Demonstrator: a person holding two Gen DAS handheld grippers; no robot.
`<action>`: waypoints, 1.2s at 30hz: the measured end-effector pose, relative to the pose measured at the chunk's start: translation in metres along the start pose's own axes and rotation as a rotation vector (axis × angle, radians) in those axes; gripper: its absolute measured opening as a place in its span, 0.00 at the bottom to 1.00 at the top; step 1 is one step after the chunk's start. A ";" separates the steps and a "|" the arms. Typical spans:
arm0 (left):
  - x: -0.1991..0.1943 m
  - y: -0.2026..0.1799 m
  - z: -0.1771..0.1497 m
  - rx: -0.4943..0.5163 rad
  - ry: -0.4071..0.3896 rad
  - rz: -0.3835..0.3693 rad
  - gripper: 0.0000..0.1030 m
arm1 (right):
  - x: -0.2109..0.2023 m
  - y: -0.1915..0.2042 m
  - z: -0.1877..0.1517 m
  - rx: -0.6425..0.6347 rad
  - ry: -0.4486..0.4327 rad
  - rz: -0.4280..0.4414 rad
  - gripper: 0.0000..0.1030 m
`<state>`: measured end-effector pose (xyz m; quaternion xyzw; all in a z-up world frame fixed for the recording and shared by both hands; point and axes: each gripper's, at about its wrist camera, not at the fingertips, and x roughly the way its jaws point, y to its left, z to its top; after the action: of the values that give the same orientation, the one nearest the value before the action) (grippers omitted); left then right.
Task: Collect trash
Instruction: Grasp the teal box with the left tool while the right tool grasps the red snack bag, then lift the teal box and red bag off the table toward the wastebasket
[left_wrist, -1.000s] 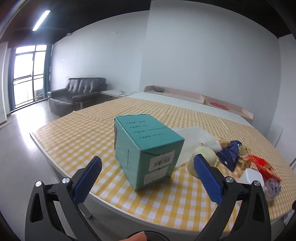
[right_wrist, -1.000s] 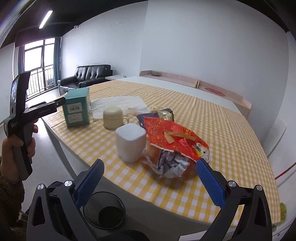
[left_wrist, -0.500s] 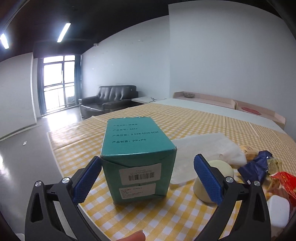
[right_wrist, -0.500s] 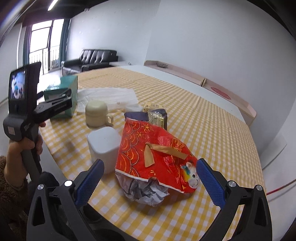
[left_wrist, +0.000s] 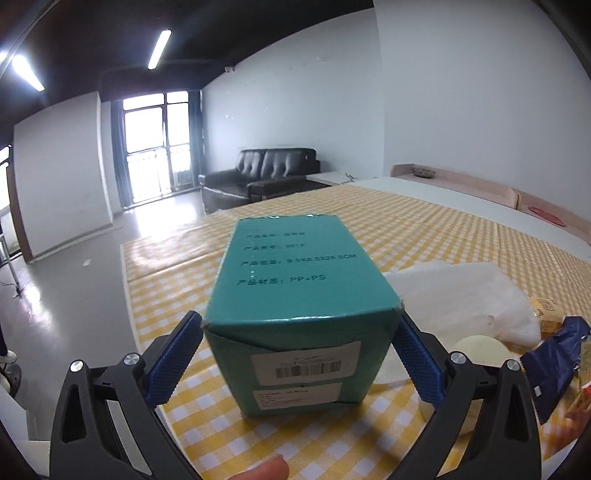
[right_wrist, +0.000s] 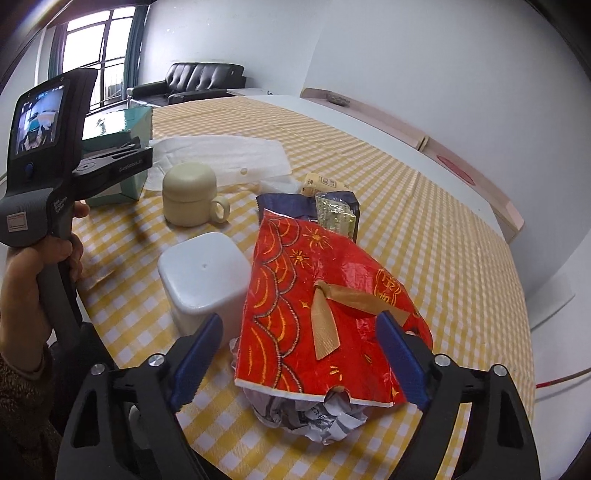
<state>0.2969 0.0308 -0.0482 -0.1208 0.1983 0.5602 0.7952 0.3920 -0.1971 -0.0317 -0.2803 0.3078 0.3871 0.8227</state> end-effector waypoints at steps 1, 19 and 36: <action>0.000 0.000 0.002 -0.001 0.008 0.012 0.96 | 0.001 0.000 0.000 0.004 0.004 0.006 0.74; -0.008 0.038 0.014 -0.040 -0.018 -0.178 0.84 | -0.017 -0.023 -0.001 0.097 -0.066 -0.020 0.06; -0.045 0.112 0.021 -0.045 0.033 -0.555 0.84 | -0.062 -0.044 -0.010 0.239 -0.137 -0.173 0.06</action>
<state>0.1824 0.0403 -0.0058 -0.1972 0.1583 0.3232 0.9119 0.3927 -0.2566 0.0166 -0.1788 0.2695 0.2938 0.8995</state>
